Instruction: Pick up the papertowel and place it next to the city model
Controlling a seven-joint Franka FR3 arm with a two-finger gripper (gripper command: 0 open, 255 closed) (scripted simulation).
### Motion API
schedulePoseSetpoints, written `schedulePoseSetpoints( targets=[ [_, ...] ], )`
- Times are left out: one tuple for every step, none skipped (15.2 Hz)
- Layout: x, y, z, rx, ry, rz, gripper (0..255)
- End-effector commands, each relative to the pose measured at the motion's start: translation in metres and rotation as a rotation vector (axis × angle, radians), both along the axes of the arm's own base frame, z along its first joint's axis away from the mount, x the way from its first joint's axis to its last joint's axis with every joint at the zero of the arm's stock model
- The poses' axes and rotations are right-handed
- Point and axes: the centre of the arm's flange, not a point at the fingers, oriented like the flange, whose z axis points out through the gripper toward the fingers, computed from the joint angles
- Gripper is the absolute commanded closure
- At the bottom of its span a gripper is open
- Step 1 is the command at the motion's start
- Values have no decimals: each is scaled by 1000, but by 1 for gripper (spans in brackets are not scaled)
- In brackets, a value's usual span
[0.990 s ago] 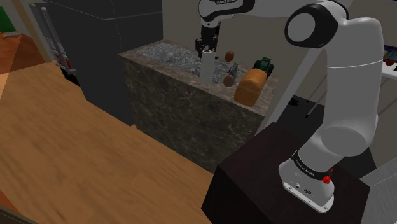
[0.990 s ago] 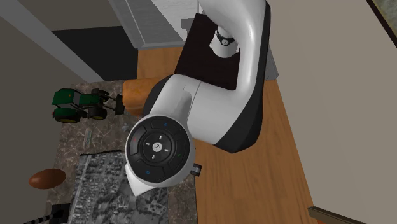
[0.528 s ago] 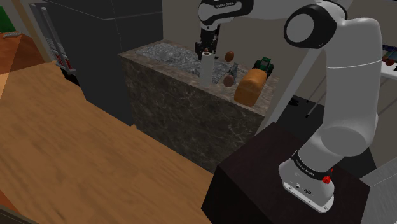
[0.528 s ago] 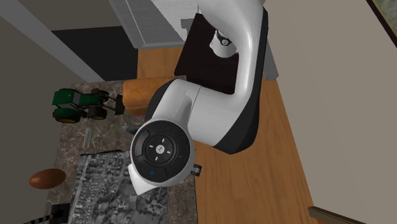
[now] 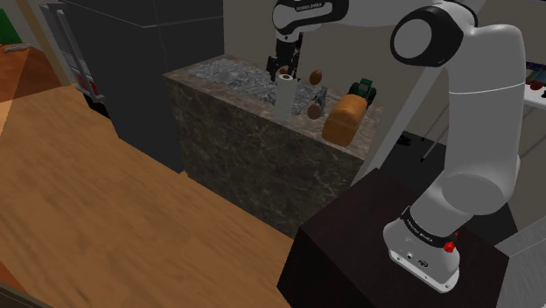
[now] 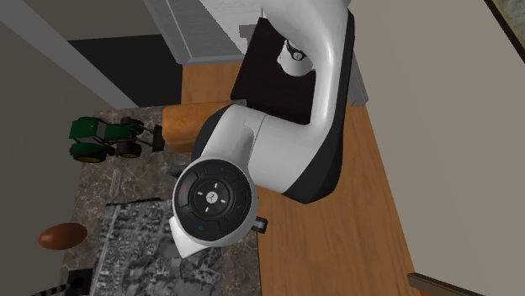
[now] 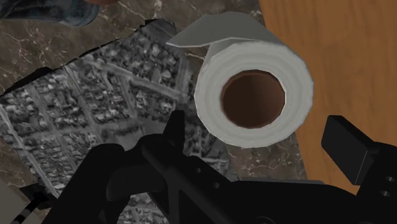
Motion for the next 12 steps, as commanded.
schedulePoseSetpoints(
  targets=[
    [-1,1,13,0,0,0,0],
    [-1,2,26,0,0,0,0],
    [-2,2,39,0,0,0,0],
    [-3,3,50,0,0,0,0],
    [-3,3,50,0,0,0,0],
    [-3,3,50,0,0,0,0],
    [-3,3,50,0,0,0,0],
    [-3,3,50,0,0,0,0],
    [-3,3,50,0,0,0,0],
    [-3,3,50,0,0,0,0],
    [-3,3,50,0,0,0,0],
    [-3,3,50,0,0,0,0]
  ],
)
